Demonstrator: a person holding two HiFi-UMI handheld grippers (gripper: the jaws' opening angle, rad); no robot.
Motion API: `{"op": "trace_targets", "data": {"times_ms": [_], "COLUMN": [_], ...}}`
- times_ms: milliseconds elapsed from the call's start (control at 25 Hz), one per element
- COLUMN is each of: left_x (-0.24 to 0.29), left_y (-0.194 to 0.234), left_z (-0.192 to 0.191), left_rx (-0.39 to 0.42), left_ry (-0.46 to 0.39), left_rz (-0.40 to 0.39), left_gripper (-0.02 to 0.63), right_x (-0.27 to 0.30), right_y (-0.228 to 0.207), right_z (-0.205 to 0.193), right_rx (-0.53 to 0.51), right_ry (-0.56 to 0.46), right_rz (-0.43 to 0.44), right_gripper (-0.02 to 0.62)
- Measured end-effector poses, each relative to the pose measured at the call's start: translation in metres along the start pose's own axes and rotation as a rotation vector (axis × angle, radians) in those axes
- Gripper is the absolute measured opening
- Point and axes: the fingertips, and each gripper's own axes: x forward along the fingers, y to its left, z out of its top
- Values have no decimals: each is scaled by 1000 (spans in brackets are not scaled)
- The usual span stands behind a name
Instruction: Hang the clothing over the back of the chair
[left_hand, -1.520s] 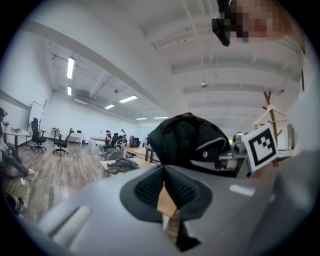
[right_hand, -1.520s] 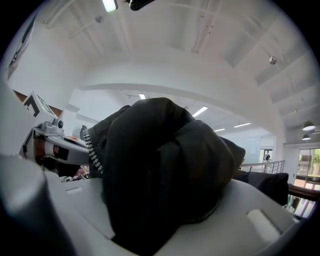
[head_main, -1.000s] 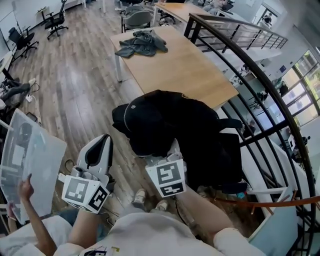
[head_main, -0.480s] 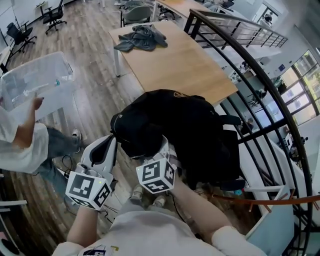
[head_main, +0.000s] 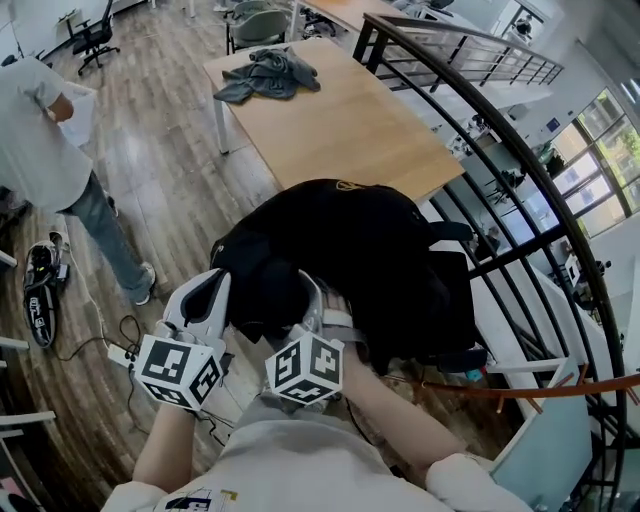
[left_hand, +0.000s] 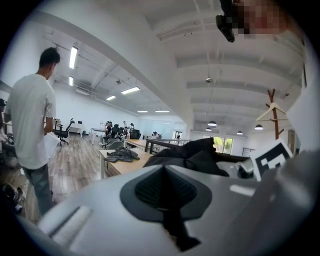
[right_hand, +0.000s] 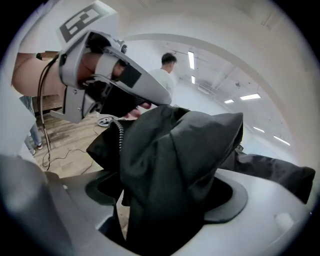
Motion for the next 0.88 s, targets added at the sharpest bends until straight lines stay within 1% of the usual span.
{"op": "trace_targets", "data": {"times_ms": [80, 240, 320, 440, 520, 560, 640, 680, 760, 880], "left_x": [4, 11, 9, 7, 7, 7, 6, 5, 3, -3], "left_y": [1, 5, 5, -4, -13, -19, -30, -36, -46, -55], "left_z": [-1, -6, -7, -5, -5, -4, -2, -1, 2, 4], "left_rx": [-9, -2, 2, 14, 32, 40, 50, 54, 63, 74], "left_ry": [1, 37, 40, 25, 23, 22, 18, 15, 11, 10], "left_rz": [6, 33, 37, 12, -10, -20, -41, -52, -71, -95], "left_gripper": [2, 2, 2, 2, 2, 2, 2, 2, 2, 3], "right_x": [-7, -30, -41, -57, -68, -72, -82, -87, -96, -108], "right_y": [2, 1, -4, -12, -22, -31, -49, -56, -66, -77], "right_z": [0, 8, 9, 3, -1, -4, -10, -13, -17, -20], "right_rx": [6, 116, 161, 247, 338, 392, 502, 545, 609, 649], "right_ry": [-11, -66, -89, -124, -160, -177, -207, -218, -239, -267], "right_rz": [17, 105, 122, 124, 92, 62, -8, -34, -80, -164], "right_gripper": [471, 486, 486, 474, 448, 424, 319, 289, 255, 180]}}
